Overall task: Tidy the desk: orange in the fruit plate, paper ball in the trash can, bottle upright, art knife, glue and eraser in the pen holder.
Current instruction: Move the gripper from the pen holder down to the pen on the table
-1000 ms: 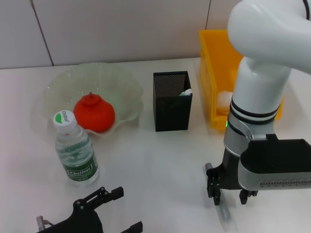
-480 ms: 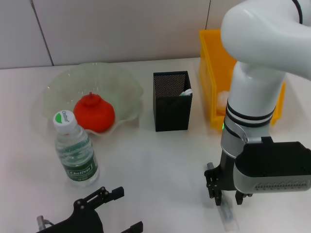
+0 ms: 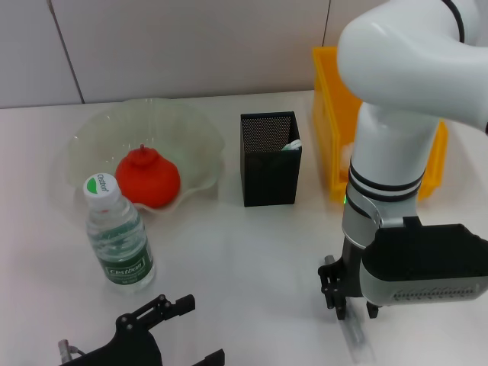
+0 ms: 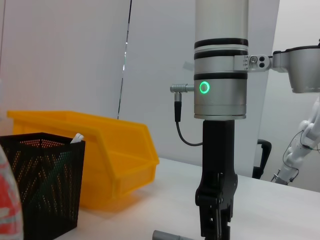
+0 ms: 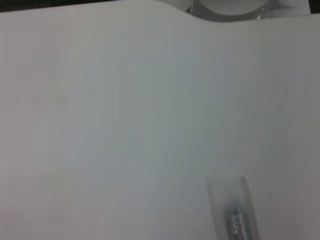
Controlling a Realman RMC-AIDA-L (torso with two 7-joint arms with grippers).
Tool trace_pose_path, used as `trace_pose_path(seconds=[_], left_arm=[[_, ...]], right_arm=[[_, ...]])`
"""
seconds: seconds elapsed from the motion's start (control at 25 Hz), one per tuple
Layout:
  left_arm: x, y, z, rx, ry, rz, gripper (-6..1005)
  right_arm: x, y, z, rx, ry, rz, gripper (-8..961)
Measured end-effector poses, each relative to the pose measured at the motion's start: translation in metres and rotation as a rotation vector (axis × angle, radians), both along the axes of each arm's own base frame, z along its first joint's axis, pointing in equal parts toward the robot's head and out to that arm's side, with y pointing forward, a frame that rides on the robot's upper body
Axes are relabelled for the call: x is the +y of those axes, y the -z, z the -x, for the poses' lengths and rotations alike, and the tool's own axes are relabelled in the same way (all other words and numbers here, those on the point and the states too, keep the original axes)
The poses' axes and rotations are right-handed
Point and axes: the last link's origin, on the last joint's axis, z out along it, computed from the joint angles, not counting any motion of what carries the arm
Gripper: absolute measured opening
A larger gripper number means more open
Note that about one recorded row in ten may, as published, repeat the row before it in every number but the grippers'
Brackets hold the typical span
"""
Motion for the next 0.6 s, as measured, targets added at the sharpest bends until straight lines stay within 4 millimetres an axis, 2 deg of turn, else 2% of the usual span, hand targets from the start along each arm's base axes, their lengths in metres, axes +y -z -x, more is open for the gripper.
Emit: trace_pose_path(seconds=[0.08,0.32,0.6], left_arm=[[-0.0001,0.0000,0.0000,0.000,0.000,0.000,846],[-0.0004,0.0002,0.0004,0.002,0.000,-0.001,846],[-0.0011,0.0002,0.0009,0.005,0.003,-0.006,846]], right_arm=[[-0.0006,0.0005,-0.0012,-0.008,0.002,0.003,409],[-0.0018,0.0021,-0.0031,-0.018,0.001,0.006,317],[-0.0023,0.0029,-0.0048,-0.035,0.004,-0.007,158]])
